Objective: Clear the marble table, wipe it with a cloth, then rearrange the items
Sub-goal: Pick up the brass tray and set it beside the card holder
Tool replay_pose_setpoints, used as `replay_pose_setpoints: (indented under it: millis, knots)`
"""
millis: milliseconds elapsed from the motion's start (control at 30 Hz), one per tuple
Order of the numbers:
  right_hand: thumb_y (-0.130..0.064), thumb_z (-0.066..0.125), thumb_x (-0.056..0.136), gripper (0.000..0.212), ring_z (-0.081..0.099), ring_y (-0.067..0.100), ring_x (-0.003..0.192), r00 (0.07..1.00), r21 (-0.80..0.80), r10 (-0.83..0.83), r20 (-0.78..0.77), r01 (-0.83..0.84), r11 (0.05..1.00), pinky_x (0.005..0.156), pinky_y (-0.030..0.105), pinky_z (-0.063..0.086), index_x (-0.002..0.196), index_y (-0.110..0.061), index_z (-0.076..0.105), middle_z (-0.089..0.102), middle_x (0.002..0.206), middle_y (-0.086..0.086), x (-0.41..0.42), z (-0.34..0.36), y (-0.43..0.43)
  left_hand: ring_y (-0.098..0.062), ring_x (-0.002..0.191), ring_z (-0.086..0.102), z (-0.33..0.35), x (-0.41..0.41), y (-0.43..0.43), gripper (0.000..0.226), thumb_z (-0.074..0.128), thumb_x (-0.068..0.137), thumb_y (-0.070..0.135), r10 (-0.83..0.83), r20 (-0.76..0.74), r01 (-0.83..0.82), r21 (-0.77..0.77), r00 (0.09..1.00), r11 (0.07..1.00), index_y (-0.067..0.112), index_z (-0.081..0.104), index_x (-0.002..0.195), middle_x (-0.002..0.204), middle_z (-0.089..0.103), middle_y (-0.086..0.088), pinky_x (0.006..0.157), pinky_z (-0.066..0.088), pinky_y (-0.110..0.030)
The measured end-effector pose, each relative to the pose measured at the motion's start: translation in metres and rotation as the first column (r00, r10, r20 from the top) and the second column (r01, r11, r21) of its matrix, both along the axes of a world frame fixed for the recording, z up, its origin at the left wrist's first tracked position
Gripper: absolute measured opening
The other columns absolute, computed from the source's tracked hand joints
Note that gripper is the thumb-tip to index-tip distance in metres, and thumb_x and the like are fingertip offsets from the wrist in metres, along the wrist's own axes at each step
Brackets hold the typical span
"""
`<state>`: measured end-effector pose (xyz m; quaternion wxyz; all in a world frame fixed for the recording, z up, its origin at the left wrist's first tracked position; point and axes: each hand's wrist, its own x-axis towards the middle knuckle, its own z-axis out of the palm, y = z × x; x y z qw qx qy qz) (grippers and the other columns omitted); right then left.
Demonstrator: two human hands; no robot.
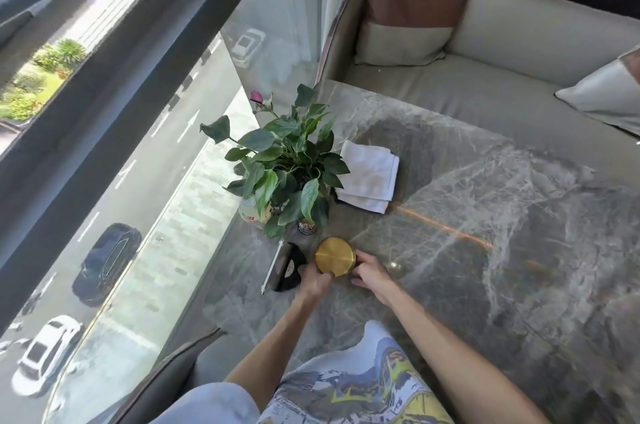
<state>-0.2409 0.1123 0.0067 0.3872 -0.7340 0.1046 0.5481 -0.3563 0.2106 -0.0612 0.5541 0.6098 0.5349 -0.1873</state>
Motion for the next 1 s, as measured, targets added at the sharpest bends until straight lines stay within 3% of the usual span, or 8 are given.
replay_pose_setpoints:
  millis: [267,467,533,600,700,800,900,1000]
  knots:
    - [-0.002,0.036,0.095,0.049,0.051,0.018,0.118,1.0,0.042,0.031,0.004,-0.031,0.999,0.094,0.035,0.053,0.133,-0.028,0.055,0.054,0.139,0.004,0.001,0.005,-0.001,-0.028,0.102,0.062,-0.005,-0.002,0.0,0.059,0.056,0.06,0.033,0.021,0.013,-0.022,0.038,1.0,0.999,0.02,0.059,0.118,0.111,0.061,-0.014,0.093,0.054,-0.041]
    - [-0.004,0.042,0.096,0.067,0.044,0.022,0.128,0.998,0.044,0.057,0.02,-0.058,0.997,0.1,0.04,0.05,0.154,-0.026,0.018,0.034,0.153,0.002,0.003,0.015,-0.008,-0.025,0.116,0.061,0.019,-0.004,0.005,0.056,0.059,0.067,0.015,0.081,0.103,-0.084,0.025,0.991,0.996,0.014,0.057,0.122,0.119,0.067,-0.007,0.101,0.05,-0.045]
    - [-0.011,0.044,0.099,0.06,0.048,0.023,0.125,0.996,0.042,0.071,0.055,-0.073,0.996,0.097,0.039,0.05,0.153,-0.024,0.022,0.039,0.149,0.003,0.004,0.018,-0.014,-0.023,0.113,0.06,0.074,0.0,0.004,0.055,0.059,0.064,0.02,0.077,0.126,-0.081,0.029,0.989,0.996,0.012,0.057,0.119,0.113,0.065,-0.002,0.099,0.049,-0.037]
    - [-0.019,0.042,0.101,0.049,0.052,0.021,0.117,0.984,0.041,0.125,0.123,-0.131,0.991,0.094,0.035,0.049,0.15,-0.022,0.033,0.047,0.143,0.005,0.007,0.024,-0.026,-0.019,0.102,0.06,0.106,0.001,0.002,0.054,0.056,0.06,0.024,0.021,0.134,-0.031,0.074,0.991,0.997,0.011,0.059,0.112,0.102,0.063,0.0,0.084,0.046,-0.029]
    - [-0.026,0.043,0.102,0.039,0.053,0.019,0.123,0.916,0.006,0.249,0.313,-0.265,0.964,0.098,0.028,0.042,0.139,-0.019,0.05,0.054,0.139,0.005,0.013,0.037,-0.056,-0.027,0.1,0.064,0.125,-0.003,0.0,0.049,0.049,0.064,0.029,-0.161,0.12,0.133,0.214,0.98,0.968,0.009,0.062,0.107,0.103,0.07,-0.009,0.075,0.048,-0.03]
    - [-0.03,0.051,0.098,0.038,0.056,0.022,0.124,0.784,-0.109,0.333,0.524,-0.326,0.939,0.097,0.027,0.041,0.134,-0.017,0.055,0.06,0.134,0.007,0.016,0.05,-0.096,-0.031,0.108,0.061,0.137,-0.003,-0.006,0.045,0.047,0.076,0.024,-0.415,0.002,0.389,0.348,0.91,0.853,0.01,0.057,0.118,0.117,0.065,-0.012,0.085,0.051,-0.038]
    - [-0.032,0.058,0.094,0.04,0.056,0.027,0.124,0.632,-0.255,0.399,0.665,-0.309,0.916,0.103,0.035,0.042,0.131,-0.018,0.059,0.061,0.132,0.007,0.009,0.056,-0.145,-0.033,0.117,0.056,0.144,0.0,-0.024,0.046,0.047,0.086,0.02,-0.657,-0.17,0.669,0.351,0.734,0.655,0.013,0.05,0.131,0.128,0.058,-0.013,0.092,0.049,-0.04]
    - [-0.032,0.063,0.091,0.039,0.06,0.03,0.118,0.6,-0.316,0.391,0.698,-0.231,0.92,0.101,0.037,0.044,0.125,-0.014,0.064,0.066,0.125,0.009,-0.009,0.056,-0.2,-0.034,0.116,0.057,0.14,-0.002,-0.051,0.043,0.042,0.086,0.022,-0.767,-0.28,0.813,0.291,0.577,0.505,0.014,0.05,0.128,0.127,0.059,-0.015,0.093,0.048,-0.04]
